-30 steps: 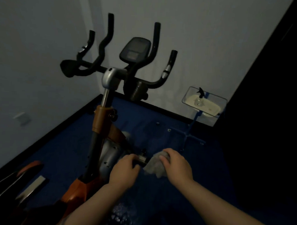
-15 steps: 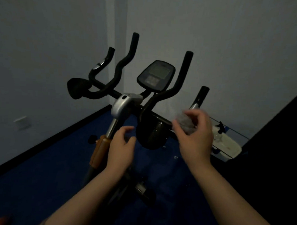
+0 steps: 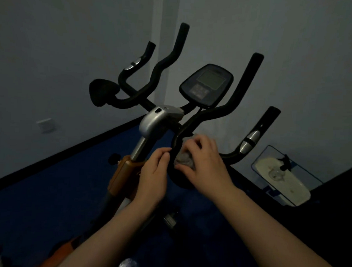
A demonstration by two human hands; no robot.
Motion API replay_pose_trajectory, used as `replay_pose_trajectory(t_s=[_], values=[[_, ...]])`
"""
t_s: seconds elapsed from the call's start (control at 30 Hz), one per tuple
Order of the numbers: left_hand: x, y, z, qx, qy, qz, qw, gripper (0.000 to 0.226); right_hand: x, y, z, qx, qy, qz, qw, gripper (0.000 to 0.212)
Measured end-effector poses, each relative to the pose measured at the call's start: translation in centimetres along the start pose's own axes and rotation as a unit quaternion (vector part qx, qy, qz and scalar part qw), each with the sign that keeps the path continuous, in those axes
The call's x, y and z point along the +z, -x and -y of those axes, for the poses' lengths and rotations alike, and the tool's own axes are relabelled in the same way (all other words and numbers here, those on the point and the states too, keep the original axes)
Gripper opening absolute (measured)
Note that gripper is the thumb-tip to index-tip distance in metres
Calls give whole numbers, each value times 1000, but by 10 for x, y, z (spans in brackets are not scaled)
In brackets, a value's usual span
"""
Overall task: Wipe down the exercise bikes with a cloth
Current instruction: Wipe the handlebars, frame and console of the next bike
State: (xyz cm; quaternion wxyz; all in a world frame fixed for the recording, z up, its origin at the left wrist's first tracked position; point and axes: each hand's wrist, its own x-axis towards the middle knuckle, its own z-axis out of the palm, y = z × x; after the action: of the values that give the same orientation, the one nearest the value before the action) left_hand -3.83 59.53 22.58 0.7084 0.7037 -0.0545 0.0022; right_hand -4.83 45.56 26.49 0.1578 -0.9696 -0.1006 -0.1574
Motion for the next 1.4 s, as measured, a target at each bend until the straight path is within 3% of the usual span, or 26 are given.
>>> replay_pose_trajectory(t_s=[0.17,0.3,0.43,0.57,0.73,0.9,0.97,1.07,1.1,1.2,1.3,1.4], values=[[9,3,1,11,23,-13,1000,21,-2,14,1,-39,5,-22,999,30],[3,1,1,10,21,-11,1000,24,-13,18,-3,-101,14,32,994,29],[-5,-3,-6,-3,48,4,999,30,0,-2,5,-2,-34,-31,999,30],[-5,2,-7,-1,43,4,999,32,6,24,11,-92,12,21,995,31],[3,5,-3,0,46,-35,998,46,2,-3,20,-29,-17,-43,999,27],[0,1,-9,-25,43,-41,998,48,-14,26,18,-119,17,120,985,27],[-1,-5,-12,9,22,-26,999,46,-34,20,13,-99,-26,122,987,25],[7,-22,-15,73,-36,-3,997,31,-53,7,8,-46,-91,-5,995,22],[12,-28,-13,83,-53,-4,995,30,-52,1,8,-28,-96,-14,995,22],[28,-38,-9,65,-28,-34,997,34,-21,-13,6,32,-86,46,995,23],[37,-39,-1,77,-39,-78,993,38,0,-3,7,89,-130,-2,987,27],[36,-40,9,113,-86,-80,987,40,4,25,4,154,-112,-9,982,48]])
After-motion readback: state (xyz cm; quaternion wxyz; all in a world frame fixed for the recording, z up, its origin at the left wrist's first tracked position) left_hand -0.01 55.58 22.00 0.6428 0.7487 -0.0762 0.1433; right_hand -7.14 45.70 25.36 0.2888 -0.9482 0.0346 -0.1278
